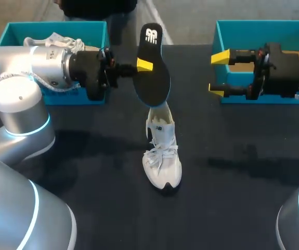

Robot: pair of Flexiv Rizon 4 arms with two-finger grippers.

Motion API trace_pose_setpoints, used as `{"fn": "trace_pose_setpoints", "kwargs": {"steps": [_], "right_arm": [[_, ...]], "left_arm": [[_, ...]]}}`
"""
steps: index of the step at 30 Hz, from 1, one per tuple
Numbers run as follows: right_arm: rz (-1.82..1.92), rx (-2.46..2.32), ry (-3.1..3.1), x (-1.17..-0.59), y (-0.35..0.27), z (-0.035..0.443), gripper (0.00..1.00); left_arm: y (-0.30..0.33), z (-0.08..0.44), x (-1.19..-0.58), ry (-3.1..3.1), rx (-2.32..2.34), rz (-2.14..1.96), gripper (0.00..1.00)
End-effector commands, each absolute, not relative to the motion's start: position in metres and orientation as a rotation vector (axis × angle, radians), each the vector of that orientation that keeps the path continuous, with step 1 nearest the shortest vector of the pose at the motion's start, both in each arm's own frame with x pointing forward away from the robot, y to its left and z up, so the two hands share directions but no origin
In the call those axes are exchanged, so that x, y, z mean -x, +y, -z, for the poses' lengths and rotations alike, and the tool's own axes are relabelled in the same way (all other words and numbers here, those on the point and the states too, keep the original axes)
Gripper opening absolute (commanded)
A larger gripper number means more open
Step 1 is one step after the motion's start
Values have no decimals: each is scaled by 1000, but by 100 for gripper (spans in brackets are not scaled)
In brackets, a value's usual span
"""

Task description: Take the shoe out of the shoebox, open the shoe tongue, remove and reinsert the insole, then place the shoe into the shoebox

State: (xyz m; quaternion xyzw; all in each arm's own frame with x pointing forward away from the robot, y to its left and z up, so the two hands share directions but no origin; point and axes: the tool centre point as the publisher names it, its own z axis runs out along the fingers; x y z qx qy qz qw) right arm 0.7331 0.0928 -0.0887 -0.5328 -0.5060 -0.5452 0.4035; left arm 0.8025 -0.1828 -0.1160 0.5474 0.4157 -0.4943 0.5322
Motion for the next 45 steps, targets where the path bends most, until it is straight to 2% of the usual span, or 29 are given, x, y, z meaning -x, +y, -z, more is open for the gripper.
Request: {"fn": "trace_pose_setpoints", "kwargs": {"steps": [1, 20, 36, 45], "right_arm": [[1378, 1348, -1278, -733, 95, 89, 100], [1378, 1348, -1278, -733, 95, 89, 100], [1301, 1329, -1330, -766, 159, 99, 100], [1273, 1332, -1350, -763, 171, 100, 100]], "left_arm": [[-183, 116, -801, 990, -1303, 1174, 0], [-183, 116, -801, 990, -1303, 1174, 0], [-203, 125, -802, 950, -1312, 1244, 0], [-215, 121, -801, 925, -1314, 1259, 0]]}}
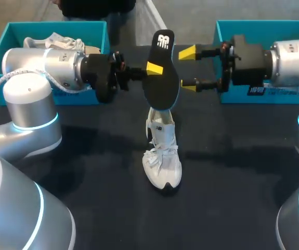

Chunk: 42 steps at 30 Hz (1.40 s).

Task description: Take the shoe out of the shoebox, open the shoe tongue, remove and reinsert the insole, then place the shoe into the shoebox

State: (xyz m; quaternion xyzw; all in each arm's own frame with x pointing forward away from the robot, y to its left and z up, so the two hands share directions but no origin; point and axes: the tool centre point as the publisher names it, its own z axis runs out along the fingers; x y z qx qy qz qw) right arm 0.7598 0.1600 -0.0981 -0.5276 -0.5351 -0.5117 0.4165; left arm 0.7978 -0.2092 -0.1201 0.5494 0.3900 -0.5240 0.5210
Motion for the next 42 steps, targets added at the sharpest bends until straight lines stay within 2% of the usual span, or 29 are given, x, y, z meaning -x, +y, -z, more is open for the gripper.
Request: {"fn": "trace_pose_setpoints", "kwargs": {"steps": [1, 3, 4, 5, 8, 11, 13, 14, 15, 17, 20, 25, 27, 28, 36, 37, 39, 40, 41, 42], "right_arm": [[1272, 1332, -1350, -763, 172, 100, 100], [1270, 1334, -1351, -761, 173, 100, 100], [1266, 1338, -1353, -761, 174, 101, 96], [1264, 1339, -1352, -760, 174, 101, 89], [1257, 1342, -1348, -760, 175, 105, 80], [1255, 1344, -1342, -760, 175, 108, 64], [1255, 1344, -1338, -760, 176, 110, 64], [1252, 1344, -1334, -760, 176, 112, 55], [1252, 1344, -1332, -761, 176, 112, 49], [1251, 1343, -1329, -761, 177, 113, 45], [1254, 1343, -1325, -761, 177, 114, 32], [1255, 1338, -1319, -761, 178, 116, 17], [1256, 1337, -1317, -761, 178, 116, 4], [1256, 1337, -1316, -761, 178, 117, 0], [1251, 1334, -1318, -760, 180, 119, 0], [1253, 1334, -1319, -760, 180, 119, 0], [1255, 1335, -1321, -760, 180, 119, 0], [1255, 1335, -1322, -759, 180, 119, 0], [1255, 1335, -1322, -759, 180, 119, 0], [1257, 1337, -1326, -759, 179, 118, 0]], "left_arm": [[-215, 121, -801, 925, -1314, 1259, 0], [-217, 122, -802, 923, -1313, 1258, 0], [-218, 122, -802, 923, -1312, 1258, 0], [-219, 122, -801, 922, -1311, 1259, 0], [-221, 121, -800, 920, -1310, 1261, 0], [-222, 121, -798, 918, -1309, 1262, 0], [-222, 121, -797, 917, -1307, 1264, 0], [-222, 120, -795, 915, -1301, 1267, 0], [-222, 120, -794, 915, -1300, 1268, 0], [-222, 120, -793, 915, -1298, 1269, 0], [-221, 120, -792, 915, -1292, 1271, 0], [-220, 120, -790, 912, -1281, 1286, 0], [-220, 120, -789, 913, -1278, 1285, 0], [-219, 120, -789, 913, -1277, 1285, 0], [-216, 118, -789, 916, -1270, 1291, 0], [-216, 118, -789, 917, -1270, 1291, 15], [-216, 118, -790, 921, -1276, 1292, 55], [-215, 118, -790, 923, -1277, 1291, 87], [-215, 118, -790, 923, -1277, 1291, 87], [-213, 117, -790, 925, -1279, 1292, 100]]}}
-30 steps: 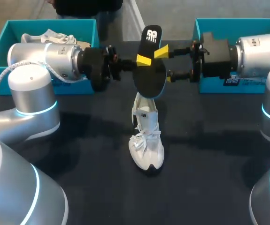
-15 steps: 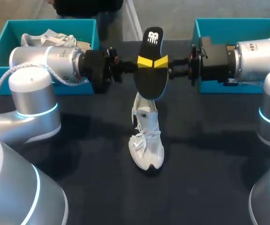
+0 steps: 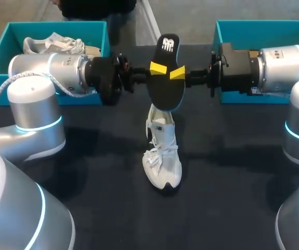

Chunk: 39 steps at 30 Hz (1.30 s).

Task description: Take the shoe out of the shoebox, open the shoe tongue, remove and reinsert the insole, then place the shoe into the shoebox

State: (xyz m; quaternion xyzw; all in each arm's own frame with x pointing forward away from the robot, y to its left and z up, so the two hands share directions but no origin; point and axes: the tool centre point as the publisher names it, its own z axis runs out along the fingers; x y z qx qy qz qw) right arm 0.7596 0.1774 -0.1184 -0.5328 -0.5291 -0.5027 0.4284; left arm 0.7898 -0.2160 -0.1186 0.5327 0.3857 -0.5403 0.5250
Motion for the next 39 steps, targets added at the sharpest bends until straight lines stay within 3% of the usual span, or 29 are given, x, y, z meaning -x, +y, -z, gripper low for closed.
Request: {"fn": "trace_pose_setpoints", "kwargs": {"steps": [1, 39], "right_arm": [[1258, 1339, -1326, -759, 178, 118, 0], [1397, 1254, -1686, -779, 165, 125, 0]], "left_arm": [[-212, 117, -791, 926, -1287, 1294, 100], [-119, 139, -862, 829, -1975, 1357, 100]]}}
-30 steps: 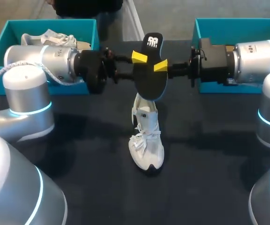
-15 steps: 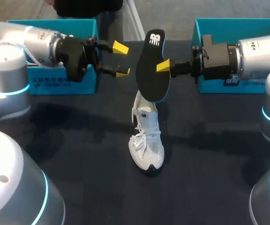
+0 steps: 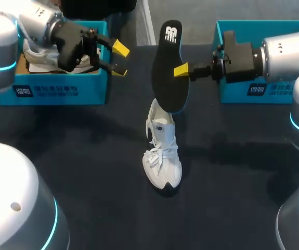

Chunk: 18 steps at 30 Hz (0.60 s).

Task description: Take the shoe out of the shoebox, open the shoe tongue, remove and reinsert the insole, then place the shoe into the shoebox

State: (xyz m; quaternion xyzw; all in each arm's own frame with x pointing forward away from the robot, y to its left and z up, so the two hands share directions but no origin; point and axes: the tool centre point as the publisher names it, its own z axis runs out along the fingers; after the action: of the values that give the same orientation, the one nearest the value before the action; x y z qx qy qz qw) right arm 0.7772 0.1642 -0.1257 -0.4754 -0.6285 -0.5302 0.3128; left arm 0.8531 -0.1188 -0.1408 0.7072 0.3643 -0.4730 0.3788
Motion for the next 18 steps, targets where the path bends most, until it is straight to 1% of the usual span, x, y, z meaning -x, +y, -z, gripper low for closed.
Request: {"fn": "trace_pose_setpoints", "kwargs": {"steps": [1, 9, 10, 18], "right_arm": [[1399, 1251, -1700, -781, 165, 125, 0], [1383, 1236, -1776, -790, 167, 121, 0], [1383, 1236, -1776, -790, 167, 121, 0], [1383, 1236, -1776, -790, 167, 121, 0]], "left_arm": [[-118, 139, -864, 829, -2000, 1351, 100], [-115, 147, -870, 890, -2104, 1358, 100], [-115, 148, -870, 912, -2076, 1405, 100], [-115, 148, -870, 912, -2076, 1405, 100]]}}
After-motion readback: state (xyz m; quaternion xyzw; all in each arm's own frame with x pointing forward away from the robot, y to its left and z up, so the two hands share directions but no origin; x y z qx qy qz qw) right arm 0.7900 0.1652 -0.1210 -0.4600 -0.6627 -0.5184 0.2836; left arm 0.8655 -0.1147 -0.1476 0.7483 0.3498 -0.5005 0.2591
